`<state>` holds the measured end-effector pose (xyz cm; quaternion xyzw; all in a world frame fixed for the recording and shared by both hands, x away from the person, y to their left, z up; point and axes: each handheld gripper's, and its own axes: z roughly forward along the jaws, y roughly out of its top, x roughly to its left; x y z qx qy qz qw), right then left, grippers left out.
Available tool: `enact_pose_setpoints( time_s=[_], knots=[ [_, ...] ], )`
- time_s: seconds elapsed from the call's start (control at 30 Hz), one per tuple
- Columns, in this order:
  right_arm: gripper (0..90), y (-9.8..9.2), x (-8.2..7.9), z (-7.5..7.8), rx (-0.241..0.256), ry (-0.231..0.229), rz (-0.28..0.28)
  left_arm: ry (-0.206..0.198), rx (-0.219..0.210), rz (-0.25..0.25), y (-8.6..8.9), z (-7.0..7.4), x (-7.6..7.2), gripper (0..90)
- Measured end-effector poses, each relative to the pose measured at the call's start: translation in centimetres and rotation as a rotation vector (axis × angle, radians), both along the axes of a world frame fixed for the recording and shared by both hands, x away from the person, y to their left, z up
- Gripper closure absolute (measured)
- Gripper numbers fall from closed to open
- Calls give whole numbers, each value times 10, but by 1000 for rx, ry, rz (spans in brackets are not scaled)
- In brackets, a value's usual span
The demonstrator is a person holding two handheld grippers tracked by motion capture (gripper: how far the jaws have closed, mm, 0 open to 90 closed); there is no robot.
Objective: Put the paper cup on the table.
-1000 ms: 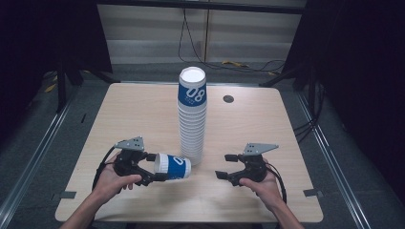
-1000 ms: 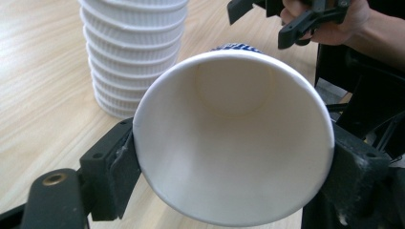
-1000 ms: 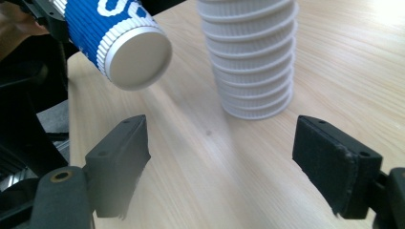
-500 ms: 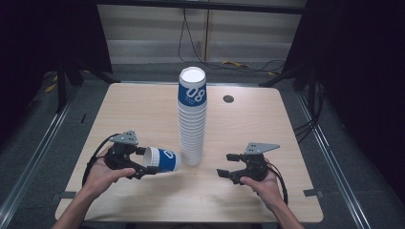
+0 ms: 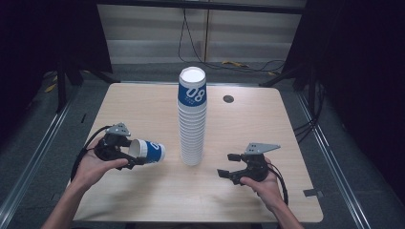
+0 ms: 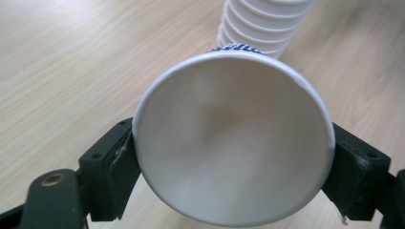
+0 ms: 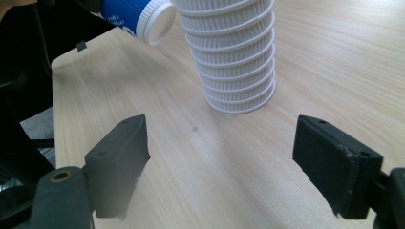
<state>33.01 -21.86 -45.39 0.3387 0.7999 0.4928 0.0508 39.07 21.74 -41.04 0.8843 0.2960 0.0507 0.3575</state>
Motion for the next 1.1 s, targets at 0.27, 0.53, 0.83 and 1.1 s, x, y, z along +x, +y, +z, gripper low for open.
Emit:
enact_pose_setpoints(
  time_s=[0.27, 0.53, 0.83, 1.1],
  knots=[
    [172, 0, 0, 2, -16, -2, -6, 11, 83, 33, -3, 4, 12, 170],
    [163, 1, 0, 1, -16, 4, -6, 37, 164, 38, -10, 7, 28, 168],
    [163, 2, 1, 0, -11, 16, 3, 63, 254, 35, -14, 4, 38, 167],
    [163, 2, 1, 0, -8, 18, 0, 119, 353, 10, -19, 2, 41, 164]
  ],
)
